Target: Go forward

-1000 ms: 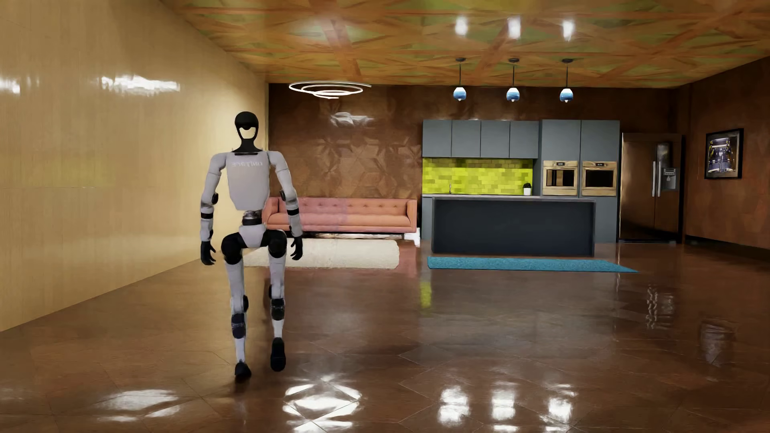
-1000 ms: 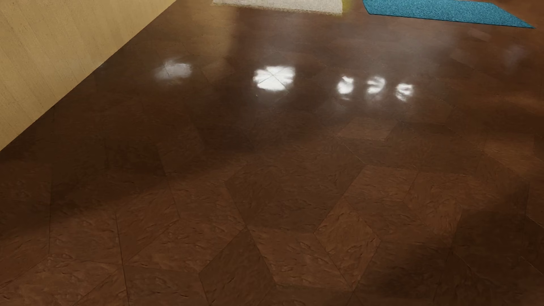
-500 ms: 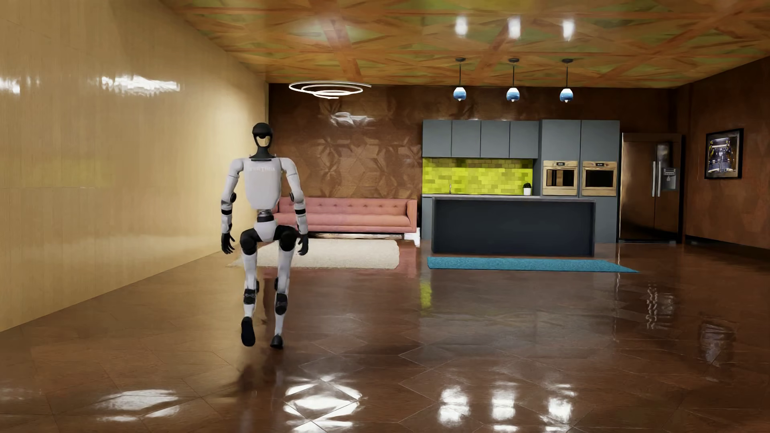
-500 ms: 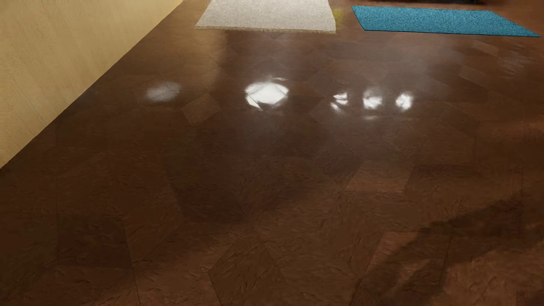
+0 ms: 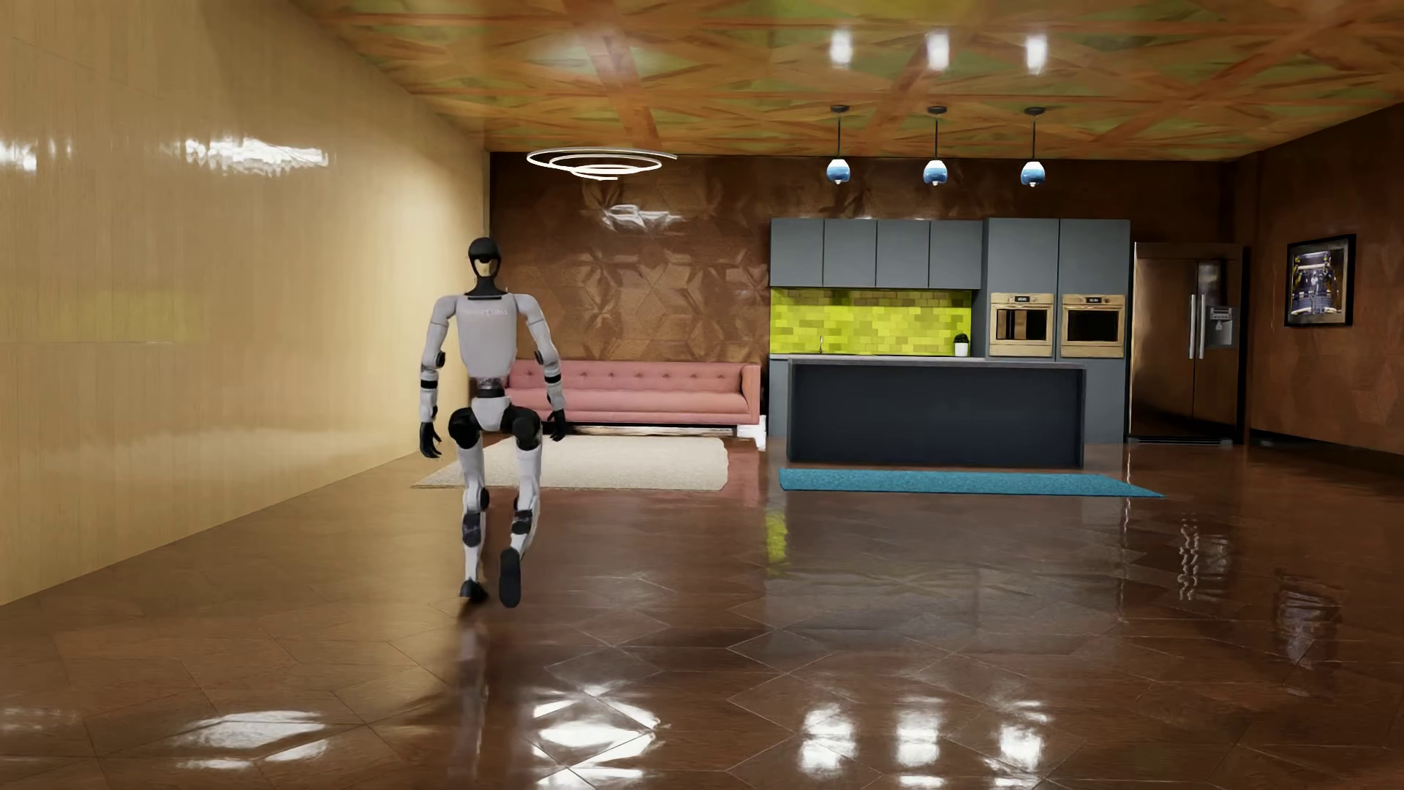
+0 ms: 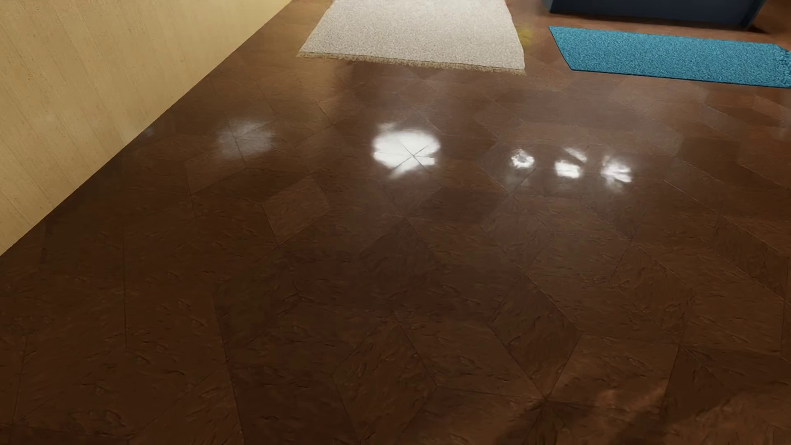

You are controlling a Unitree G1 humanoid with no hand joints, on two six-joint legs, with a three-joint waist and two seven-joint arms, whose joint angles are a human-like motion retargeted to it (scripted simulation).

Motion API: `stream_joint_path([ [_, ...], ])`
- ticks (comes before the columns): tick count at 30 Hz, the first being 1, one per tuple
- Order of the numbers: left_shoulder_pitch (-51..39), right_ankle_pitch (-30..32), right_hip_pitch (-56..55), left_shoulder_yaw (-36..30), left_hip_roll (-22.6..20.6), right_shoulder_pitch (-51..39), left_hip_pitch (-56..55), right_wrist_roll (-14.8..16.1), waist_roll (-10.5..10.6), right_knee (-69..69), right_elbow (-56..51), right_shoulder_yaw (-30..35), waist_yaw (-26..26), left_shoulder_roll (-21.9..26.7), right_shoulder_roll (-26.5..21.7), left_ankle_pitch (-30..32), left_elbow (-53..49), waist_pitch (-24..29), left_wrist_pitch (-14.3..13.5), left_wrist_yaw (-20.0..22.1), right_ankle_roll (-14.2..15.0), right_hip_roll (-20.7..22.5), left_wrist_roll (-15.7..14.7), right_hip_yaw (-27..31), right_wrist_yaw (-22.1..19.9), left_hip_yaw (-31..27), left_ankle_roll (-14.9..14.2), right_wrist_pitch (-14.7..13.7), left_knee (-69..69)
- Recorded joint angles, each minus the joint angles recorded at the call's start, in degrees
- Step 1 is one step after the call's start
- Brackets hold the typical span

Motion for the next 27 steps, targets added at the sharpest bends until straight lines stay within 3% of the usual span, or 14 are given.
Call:
stream_joint_path([
  [3,-4.9,-10.6,-12.4,0.7,-0.3,2.3,13.1,0.0,1.6,0.6,2.2,1.2,-8.6,1.3,2.0,-2.1,-2.6,1.7,0.0,0.0,0.0,1.1,0.0,0.0,0.0,0.0,0.0,0.0,-6.6],
  [6,-8.8,1.7,-19.6,5.1,0.8,6.8,22.7,0.0,2.7,-23.2,-1.1,3.0,-16.1,2.9,1.5,-6.2,-9.1,2.8,0.0,0.0,0.0,1.3,0.0,0.0,0.0,0.0,0.0,0.0,-10.9],
  [7,-10.0,1.0,-20.6,6.1,1.0,8.1,24.9,0.0,2.3,-33.1,-1.7,4.1,-17.7,3.8,1.7,-7.7,-11.6,2.6,0.0,0.0,0.0,1.2,0.0,0.0,0.0,0.0,0.0,0.0,-11.5],
  [9,-12.2,-26.3,-18.7,8.3,1.6,9.8,30.1,0.0,1.7,-45.1,-1.0,4.8,-19.6,4.8,2.7,-10.5,-14.3,1.9,0.0,0.0,0.0,1.8,0.0,0.0,0.0,0.0,0.0,0.0,-12.4],
  [10,-12.6,-30.9,-18.9,9.6,2.3,10.2,31.5,0.0,1.8,-44.8,-0.4,4.9,-20.9,4.8,3.1,-10.2,-15.1,1.6,0.0,0.0,0.0,1.9,0.0,0.0,0.0,0.0,0.0,0.0,-11.5],
  [12,-12.5,-15.4,-21.2,11.1,4.0,10.9,33.2,0.0,2.6,-43.3,2.3,6.8,-20.6,4.5,3.5,-3.7,-14.4,0.9,0.0,0.0,0.0,4.9,0.0,0.0,0.0,0.0,0.0,0.0,-7.2],
  [14,-9.2,-6.4,-21.1,12.1,6.4,11.3,30.6,0.0,3.7,-38.2,6.4,6.6,-19.5,2.7,3.8,16.0,-9.7,-1.1,0.0,0.0,0.0,7.9,0.0,0.0,0.0,0.0,0.0,0.0,3.6],
  [15,-8.4,-8.2,-18.8,11.1,7.5,10.8,26.2,0.0,3.5,-36.6,7.7,5.9,-18.9,2.3,4.1,24.2,-7.3,-1.2,0.0,0.0,0.0,8.9,0.0,0.0,0.0,0.0,0.0,0.0,12.0],
  [16,-7.8,-10.7,-16.1,9.9,8.4,10.7,20.3,0.0,3.5,-35.8,6.5,4.6,-18.4,2.0,3.9,23.6,-4.8,-0.9,0.0,0.0,0.0,10.1,0.0,0.0,0.0,0.0,0.0,0.0,21.8],
  [18,-7.4,-17.1,-7.8,6.6,8.5,9.1,10.2,0.0,2.3,-36.6,6.3,3.8,-14.2,1.4,3.6,4.0,0.3,0.0,0.0,0.0,0.0,10.7,0.0,0.0,0.0,0.0,0.0,0.0,35.7],
  [20,-5.8,-24.0,2.6,5.7,7.9,5.9,2.7,0.0,1.4,-40.9,4.9,3.0,-8.4,0.5,2.0,-0.6,1.8,0.9,0.0,0.0,0.0,9.5,0.0,0.0,0.0,0.0,0.0,0.0,35.4],
  [25,-0.1,-37.2,17.2,5.6,7.5,-3.4,-6.3,0.0,0.1,-45.2,-0.1,-2.1,2.5,0.0,-0.8,8.5,-2.7,0.5,0.0,0.0,0.0,5.5,0.0,0.0,0.0,0.0,0.0,0.0,-5.8],
  [26,0.6,-38.4,18.9,5.1,7.1,-5.0,-5.7,0.0,-0.1,-45.1,-1.3,-2.9,3.4,-0.2,-0.8,24.9,-1.2,-0.2,0.0,0.0,0.0,4.7,0.0,0.0,0.0,0.0,0.0,0.0,-32.4],
  [27,1.2,-37.7,20.5,5.9,6.8,-6.3,-7.0,0.0,-0.1,-44.9,-2.3,-3.6,4.3,-0.6,-0.7,18.1,-0.7,-0.2,0.0,0.0,0.0,3.8,0.0,0.0,0.0,0.0,0.0,0.0,-16.9],
])
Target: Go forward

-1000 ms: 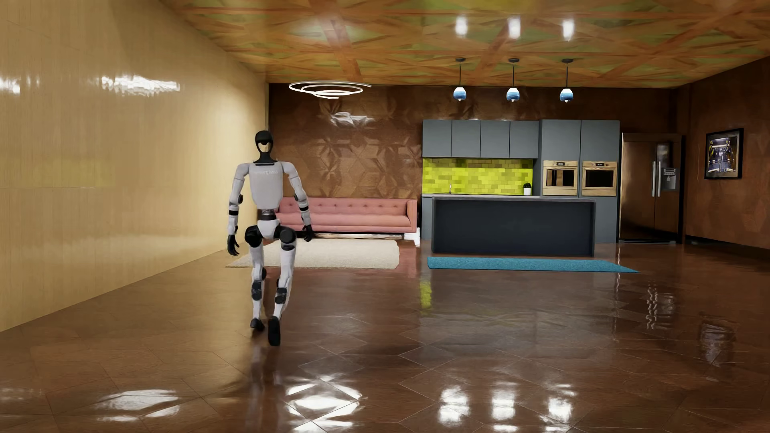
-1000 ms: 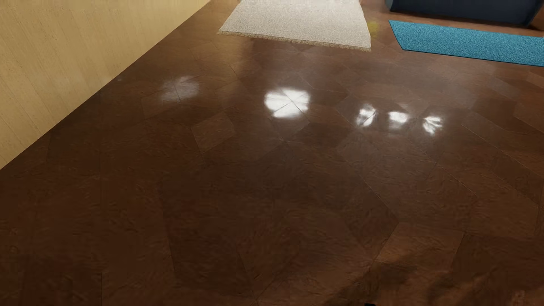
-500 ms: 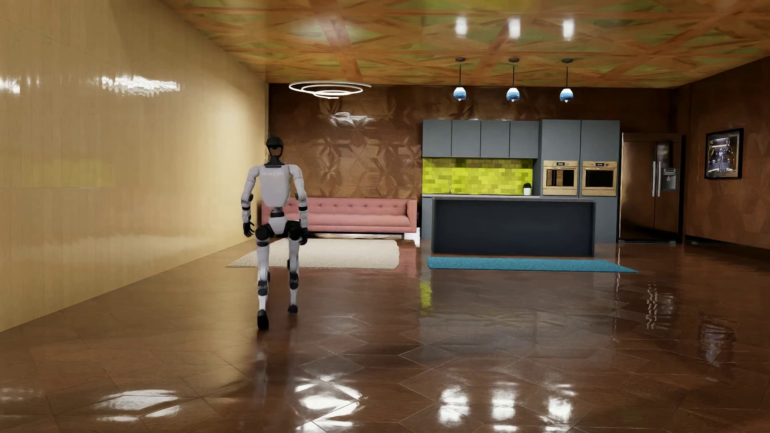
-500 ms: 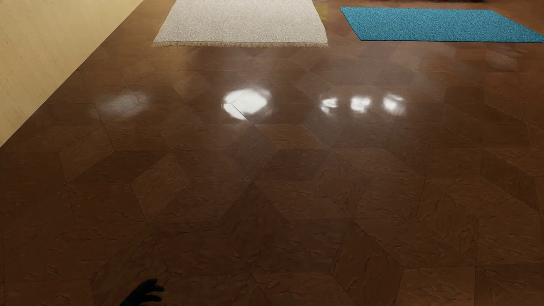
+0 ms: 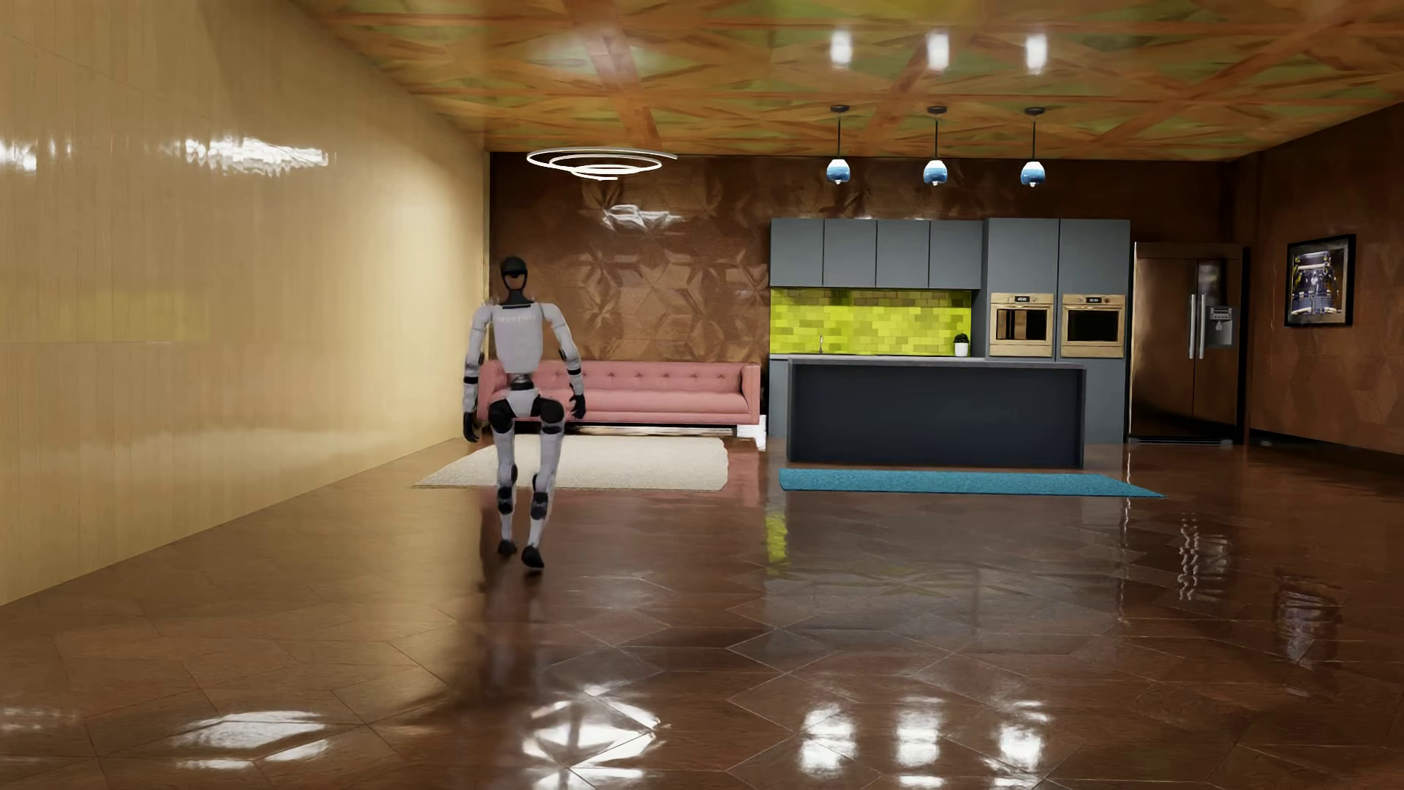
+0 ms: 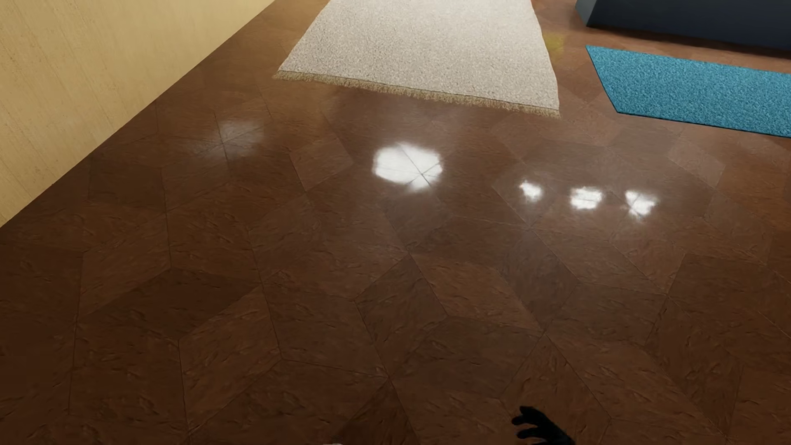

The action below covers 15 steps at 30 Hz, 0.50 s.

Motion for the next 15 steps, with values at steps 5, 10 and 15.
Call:
stream_joint_path([
  [5,1.8,31.9,-9.2,-1.6,-6.3,3.5,2.2,0.0,-1.6,30.0,-0.4,-1.4,-0.4,-1.0,3.3,-13.1,3.6,-0.8,0.0,0.0,0.0,-3.5,0.0,0.0,0.0,0.0,0.0,0.0,16.2],
  [10,-4.4,30.4,-32.7,-2.4,-7.5,8.9,24.0,0.0,2.1,43.2,5.2,3.0,-14.0,0.5,3.3,-18.7,-2.6,1.2,0.0,0.0,0.0,-1.8,0.0,0.0,0.0,0.0,0.0,0.0,7.7],
  [15,-12.4,20.9,-38.9,2.5,-6.4,14.4,37.3,0.0,2.3,1.6,11.3,5.6,-23.4,5.0,3.4,-27.7,-12.1,1.8,0.0,0.0,0.0,-2.0,0.0,0.0,0.0,0.0,0.0,0.0,4.8],
])
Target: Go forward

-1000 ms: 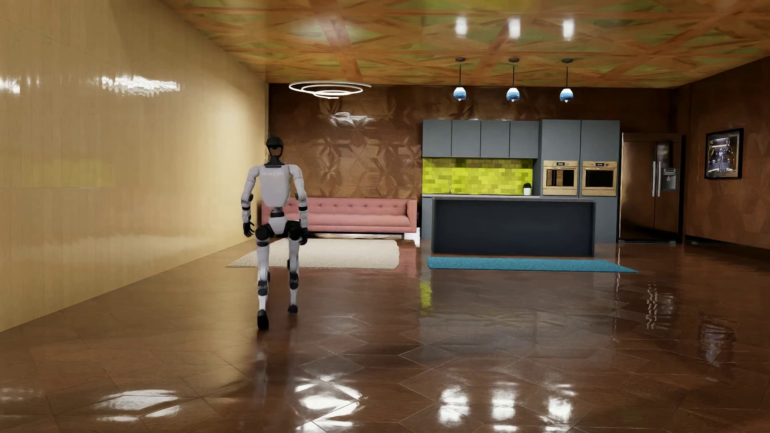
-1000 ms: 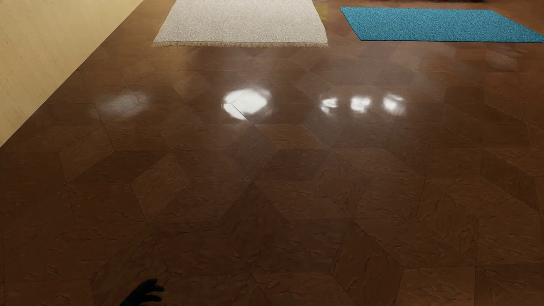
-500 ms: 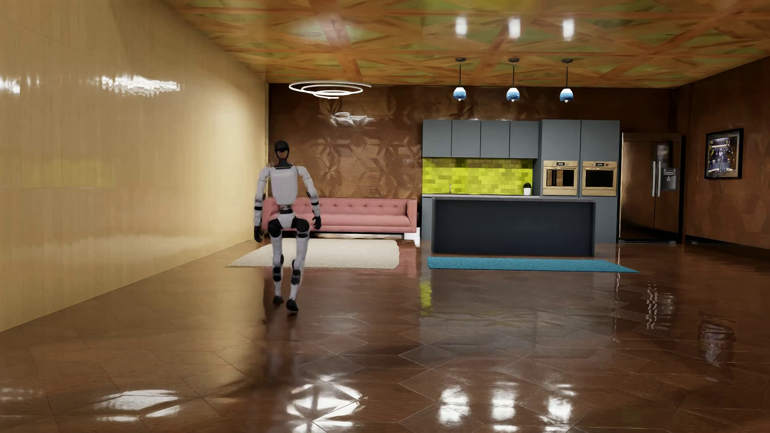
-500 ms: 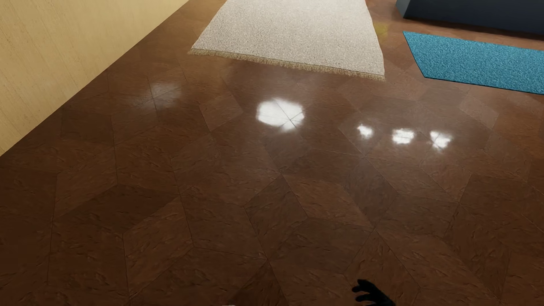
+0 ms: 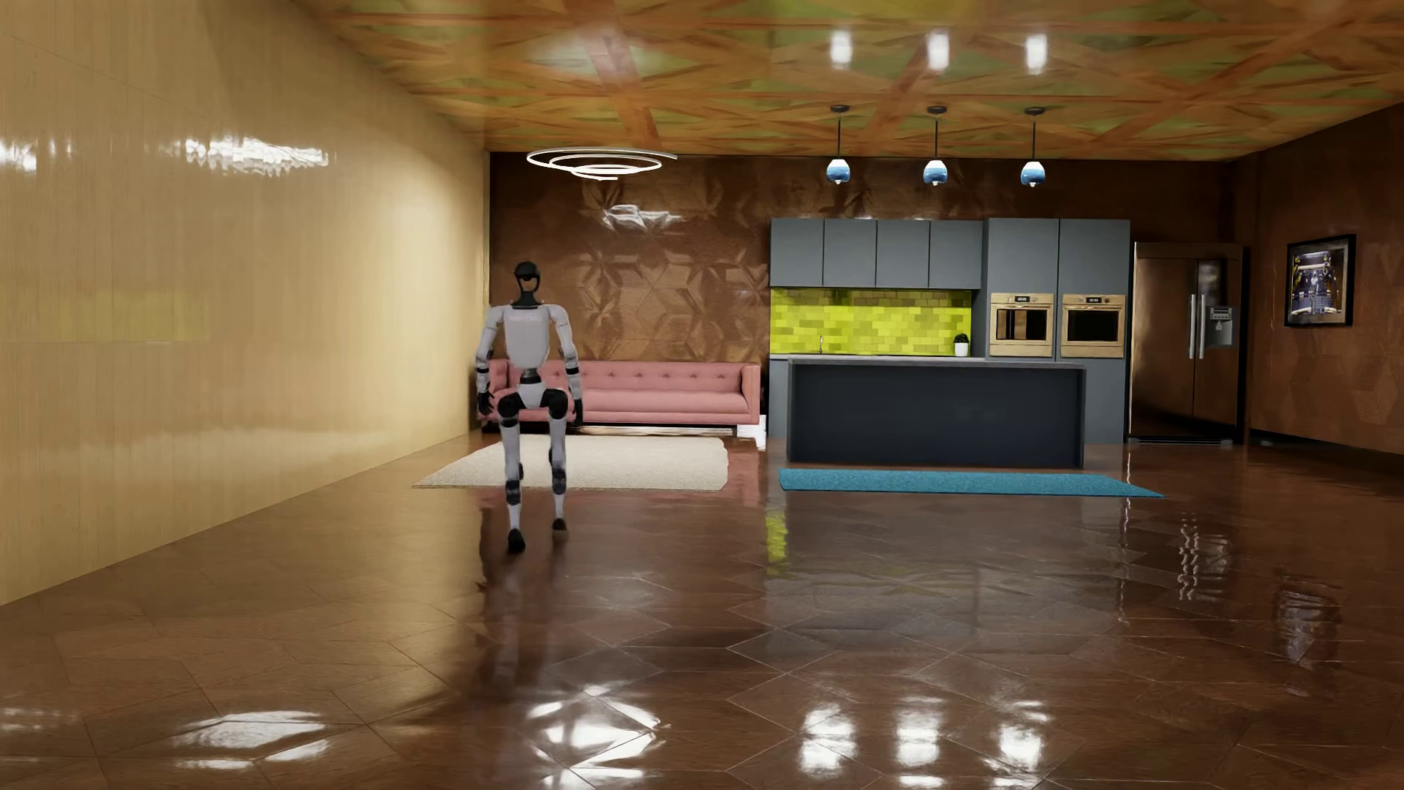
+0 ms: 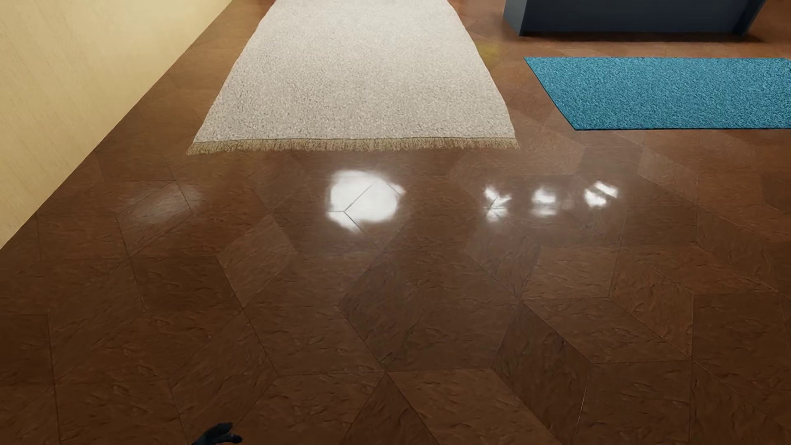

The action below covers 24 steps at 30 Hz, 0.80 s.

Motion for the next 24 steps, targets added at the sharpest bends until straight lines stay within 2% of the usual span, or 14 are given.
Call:
stream_joint_path([
  [1,-1.7,-9.6,0.2,0.6,0.8,0.3,1.0,0.0,0.4,-9.3,2.1,2.8,-1.8,0.2,0.0,-0.4,0.3,-0.5,0.0,0.0,0.0,-0.1,0.0,0.0,0.0,0.0,0.0,0.0,0.7],
  [2,-2.3,-12.5,-0.3,1.7,1.7,1.5,2.9,0.0,0.5,-1.2,3.5,3.1,-2.5,0.2,0.3,1.1,0.1,-0.4,0.0,0.0,0.0,0.3,0.0,0.0,0.0,0.0,0.0,0.0,1.8],
  [4,-1.6,1.6,-2.2,3.6,3.8,3.1,4.5,0.0,1.2,0.1,5.0,4.3,-3.5,-0.3,1.3,9.9,0.6,-1.0,0.0,0.0,0.0,2.6,0.0,0.0,0.0,0.0,0.0,0.0,6.6],
  [5,-0.3,7.8,-2.9,4.4,5.1,3.8,4.1,0.0,1.9,3.1,5.8,4.0,-3.1,-1.2,1.7,19.6,1.9,-1.8,0.0,0.0,0.0,4.1,0.0,0.0,0.0,0.0,0.0,0.0,10.7],
  [6,1.7,9.1,-2.0,4.8,6.7,4.8,1.2,0.0,2.4,6.1,5.2,1.8,-2.6,-1.9,2.0,31.5,3.1,-2.4,0.0,0.0,0.0,5.6,0.0,0.0,0.0,0.0,0.0,0.0,17.7],
  [7,2.8,8.5,0.0,4.2,7.7,4.5,-4.1,0.0,2.5,7.7,4.1,0.2,-2.8,-2.5,2.0,38.8,4.3,-2.1,0.0,0.0,0.0,6.9,0.0,0.0,0.0,0.0,0.0,0.0,26.0],
  [8,3.3,7.3,2.3,2.4,8.1,4.0,-10.6,0.0,2.3,8.9,2.4,-0.4,-1.8,-2.7,2.0,35.4,5.6,-1.9,0.0,0.0,0.0,8.9,0.0,0.0,0.0,0.0,0.0,0.0,36.0],
  [10,3.1,1.4,11.1,-0.5,7.1,0.5,-20.0,0.0,1.1,7.6,2.1,0.1,2.7,-3.7,1.6,12.6,9.0,-0.6,0.0,0.0,0.0,9.3,0.0,0.0,0.0,0.0,0.0,0.0,47.4],
  [11,3.5,-2.6,15.7,-1.0,6.8,-1.0,-24.7,0.0,0.5,5.5,0.5,-0.5,6.0,-4.3,1.2,8.7,10.0,-0.3,0.0,0.0,0.0,8.7,0.0,0.0,0.0,0.0,0.0,0.0,48.3],
  [15,8.0,-16.3,31.3,-3.9,7.5,-9.2,-35.6,0.0,-1.6,-1.5,-5.1,-1.9,18.8,-4.6,-2.8,13.2,7.6,0.4,0.0,0.0,0.0,4.2,0.0,0.0,0.0,0.0,0.0,0.0,23.1],
  [18,10.9,-23.7,36.8,-4.5,7.7,-14.2,-37.0,0.0,-1.6,-1.7,-11.0,-5.9,22.9,-5.0,-4.9,18.6,8.4,-1.8,0.0,0.0,0.0,2.4,0.0,0.0,0.0,0.0,0.0,0.0,-4.8],
  [20,11.9,-19.5,39.7,-6.1,7.0,-16.2,-39.5,0.0,-2.1,-1.7,-13.4,-8.7,24.9,-5.4,-5.2,19.6,12.2,-1.6,0.0,0.0,0.0,0.3,0.0,0.0,0.0,0.0,0.0,0.0,1.5],
  [22,13.0,-2.8,39.6,-9.0,4.2,-14.6,-40.5,0.0,-3.8,5.6,-13.7,-10.6,24.2,-5.6,-3.5,22.8,16.2,-2.2,0.0,0.0,0.0,-0.7,0.0,0.0,0.0,0.0,0.0,0.0,8.3],
  [24,13.0,14.0,30.7,-9.3,1.7,-12.3,-36.1,0.0,-4.0,22.9,-12.1,-8.8,23.8,-5.9,-2.5,16.1,17.2,-2.7,0.0,0.0,0.0,-1.3,0.0,0.0,0.0,0.0,0.0,0.0,10.9],
])
